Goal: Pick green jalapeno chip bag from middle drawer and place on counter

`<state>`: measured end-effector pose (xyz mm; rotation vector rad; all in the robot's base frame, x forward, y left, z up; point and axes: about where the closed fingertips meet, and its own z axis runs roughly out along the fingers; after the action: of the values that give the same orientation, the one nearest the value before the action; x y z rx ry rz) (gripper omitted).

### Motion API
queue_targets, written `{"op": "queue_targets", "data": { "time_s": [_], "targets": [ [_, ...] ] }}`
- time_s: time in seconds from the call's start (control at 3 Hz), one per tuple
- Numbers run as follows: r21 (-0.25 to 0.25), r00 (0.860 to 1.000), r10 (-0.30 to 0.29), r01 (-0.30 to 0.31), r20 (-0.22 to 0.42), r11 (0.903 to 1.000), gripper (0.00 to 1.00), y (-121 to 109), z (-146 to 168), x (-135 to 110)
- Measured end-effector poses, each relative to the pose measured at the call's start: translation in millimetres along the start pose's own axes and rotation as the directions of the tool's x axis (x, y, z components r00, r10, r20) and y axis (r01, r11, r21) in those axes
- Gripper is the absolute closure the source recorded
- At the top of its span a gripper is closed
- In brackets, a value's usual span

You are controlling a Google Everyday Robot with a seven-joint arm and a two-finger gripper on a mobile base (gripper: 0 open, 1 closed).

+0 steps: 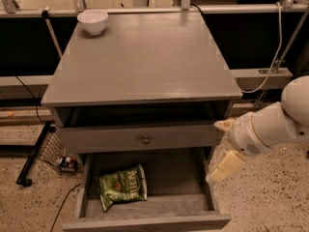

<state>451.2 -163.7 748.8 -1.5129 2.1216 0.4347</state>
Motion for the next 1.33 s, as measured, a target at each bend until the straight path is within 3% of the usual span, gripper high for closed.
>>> {"op": "queue_targets", "data": {
  "time_s": [0.67,1.0,1.33],
  "targets": [
    [0.007,1.0,0.013,-0.013,0.021,0.9999,0.0,-4,87,30],
    [0.007,1.0,0.013,-0.013,0.021,0.9999,0.0,-4,87,30],
    [0.009,0.999,0.001,-0.002,0.053,1.0,0.0,-6,108,38]
  ]
}}
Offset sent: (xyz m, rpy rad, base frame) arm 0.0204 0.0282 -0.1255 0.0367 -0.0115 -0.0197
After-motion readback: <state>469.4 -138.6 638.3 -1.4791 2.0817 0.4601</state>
